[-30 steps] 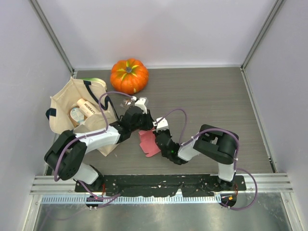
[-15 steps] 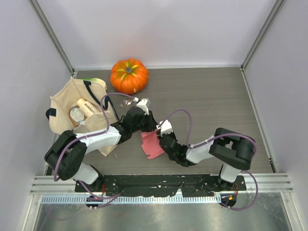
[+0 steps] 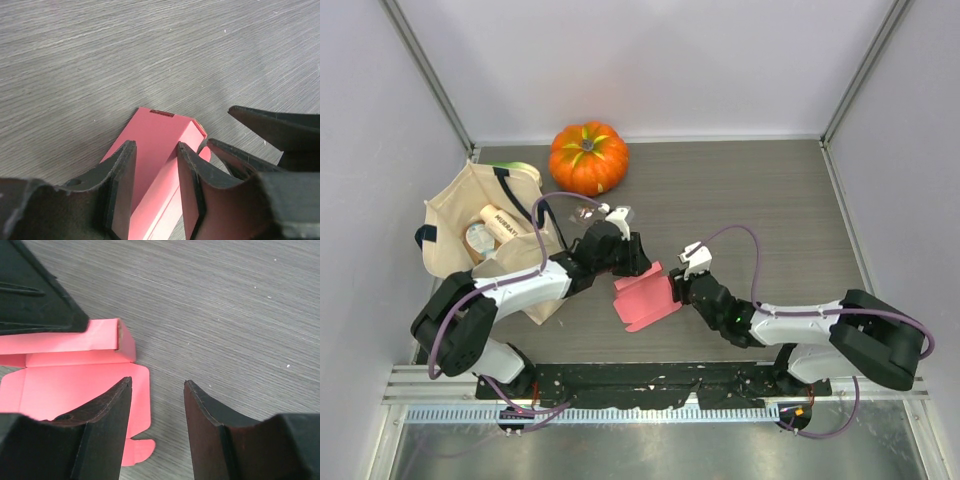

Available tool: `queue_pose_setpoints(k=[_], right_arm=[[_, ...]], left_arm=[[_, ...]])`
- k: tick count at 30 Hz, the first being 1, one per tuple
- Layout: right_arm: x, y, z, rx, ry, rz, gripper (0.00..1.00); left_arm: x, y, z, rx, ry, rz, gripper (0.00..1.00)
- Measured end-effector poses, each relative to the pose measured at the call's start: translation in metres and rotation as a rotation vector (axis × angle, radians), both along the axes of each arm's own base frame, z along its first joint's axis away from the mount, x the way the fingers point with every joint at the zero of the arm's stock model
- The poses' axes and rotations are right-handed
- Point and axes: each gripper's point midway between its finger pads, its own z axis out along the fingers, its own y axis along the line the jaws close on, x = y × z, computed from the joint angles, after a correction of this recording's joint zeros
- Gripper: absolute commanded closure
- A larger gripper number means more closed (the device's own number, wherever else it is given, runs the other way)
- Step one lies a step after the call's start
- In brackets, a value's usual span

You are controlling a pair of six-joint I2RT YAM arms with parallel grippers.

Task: Fold the paper box

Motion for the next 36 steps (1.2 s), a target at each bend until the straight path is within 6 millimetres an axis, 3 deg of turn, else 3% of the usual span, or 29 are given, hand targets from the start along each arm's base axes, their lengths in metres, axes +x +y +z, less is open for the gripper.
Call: queue_pose_setpoints(k=[12,18,24,27,29,36], right_arm=[[0.002,0.016,-0.036,-0.061,0.050,0.102,0.50],[0.018,0.026,-0.037,-0.058,0.012,0.070,0.56],[0.031,0.033,-0.033,-0.037,-0.031,0.027,0.73],[0.037,0.037,-0.033,-0.036,-0.041,0.012,0.84],[0.041,0.039,-0.035,-0.035,-0.045,0.001,0.99],[0.050,0.039,-0.036,-0.036,-0.067,-0.082,0.99]], left_arm=[[-0.001,0.002,0.000,0.032,0.009,-0.014,0.61],[0.001,0.000,0.001,0.031,0.009,-0.014,0.65],[0.002,-0.002,0.001,0.028,0.009,-0.016,0.70],[0.004,-0.006,0.001,0.022,0.011,-0.023,0.72],[0.004,-0.008,0.001,0.016,0.014,-0.029,0.73],[0.011,-0.012,0.000,-0.009,0.011,-0.017,0.74]])
